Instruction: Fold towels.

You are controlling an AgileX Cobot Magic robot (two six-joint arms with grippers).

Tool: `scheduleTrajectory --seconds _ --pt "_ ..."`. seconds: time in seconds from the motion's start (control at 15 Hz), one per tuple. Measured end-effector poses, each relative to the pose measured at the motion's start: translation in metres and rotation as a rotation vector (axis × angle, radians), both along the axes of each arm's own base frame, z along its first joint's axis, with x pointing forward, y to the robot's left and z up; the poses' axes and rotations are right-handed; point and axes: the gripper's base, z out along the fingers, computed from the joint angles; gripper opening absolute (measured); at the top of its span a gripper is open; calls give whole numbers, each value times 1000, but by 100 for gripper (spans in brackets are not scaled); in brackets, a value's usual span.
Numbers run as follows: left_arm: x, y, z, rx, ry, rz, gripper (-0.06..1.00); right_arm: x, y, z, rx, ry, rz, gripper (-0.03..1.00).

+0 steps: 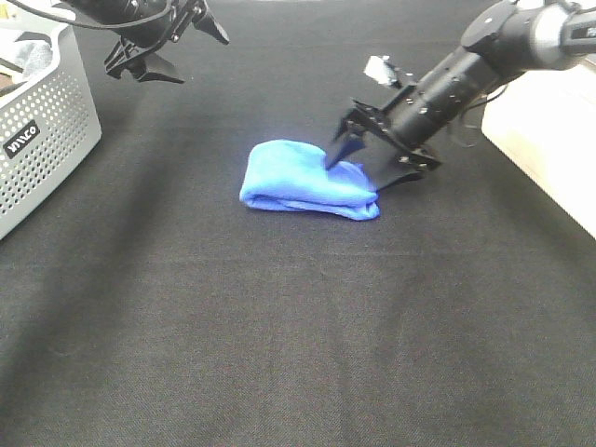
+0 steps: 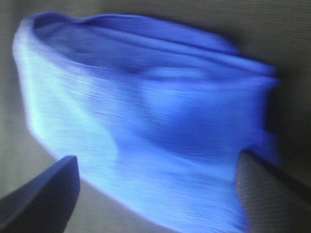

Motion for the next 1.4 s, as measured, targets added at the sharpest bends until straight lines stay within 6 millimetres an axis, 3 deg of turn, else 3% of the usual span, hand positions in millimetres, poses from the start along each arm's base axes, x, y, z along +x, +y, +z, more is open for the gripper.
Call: scheduleTrajectory --seconds 0.2,0.47,0.8,1.0,1.13,1.27,1.4 --pt "-2 0 -1 8 11 -20 77 1 -12 21 -62 -59 6 82" --pt "-15 -2 8 115 13 -206 77 -11 -20 88 -141 -163 27 82" --pt "-52 12 64 308 50 -347 77 -42 -27 152 -174 -155 67 82" --pt "-76 25 109 433 -2 -344 77 -60 -36 186 -238 -207 24 82" --pt "-107 35 148 480 -66 -320 77 -84 -42 203 -276 -228 22 82" --pt "-146 45 172 524 -89 -305 77 -116 -50 219 -301 -244 23 82" --pt "-197 56 190 552 -105 -294 77 -156 -57 227 -327 -247 26 82"
